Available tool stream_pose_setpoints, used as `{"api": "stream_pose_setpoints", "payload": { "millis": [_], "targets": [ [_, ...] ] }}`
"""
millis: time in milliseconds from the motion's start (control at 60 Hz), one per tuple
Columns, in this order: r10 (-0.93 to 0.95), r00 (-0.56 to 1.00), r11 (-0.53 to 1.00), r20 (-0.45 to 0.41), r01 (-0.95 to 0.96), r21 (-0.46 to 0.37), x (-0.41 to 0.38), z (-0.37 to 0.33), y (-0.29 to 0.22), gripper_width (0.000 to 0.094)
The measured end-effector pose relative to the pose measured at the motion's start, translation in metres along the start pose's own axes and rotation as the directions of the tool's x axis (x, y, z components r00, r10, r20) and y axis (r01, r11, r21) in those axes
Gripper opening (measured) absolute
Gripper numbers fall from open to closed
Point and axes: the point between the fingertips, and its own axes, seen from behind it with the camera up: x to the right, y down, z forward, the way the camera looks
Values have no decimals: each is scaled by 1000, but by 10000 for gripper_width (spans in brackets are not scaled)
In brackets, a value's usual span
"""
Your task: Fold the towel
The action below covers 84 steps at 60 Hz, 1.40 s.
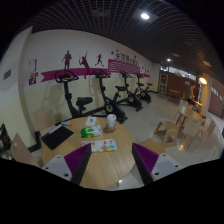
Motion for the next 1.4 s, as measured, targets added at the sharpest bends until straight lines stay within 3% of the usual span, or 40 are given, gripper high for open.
{"api": "stream_pose_setpoints", "payload": {
  "millis": [567, 883, 1200, 1400],
  "targets": [
    [-46, 993, 997, 106, 52, -51, -76, 48, 56, 853],
    [-74, 978, 996, 194, 82, -34, -167, 134, 104, 855],
    [-123, 970, 991, 209, 130, -20, -227, 260, 150, 852],
    [-130, 970, 987, 206, 146, -67, -249, 345, 174, 853]
  ]
}}
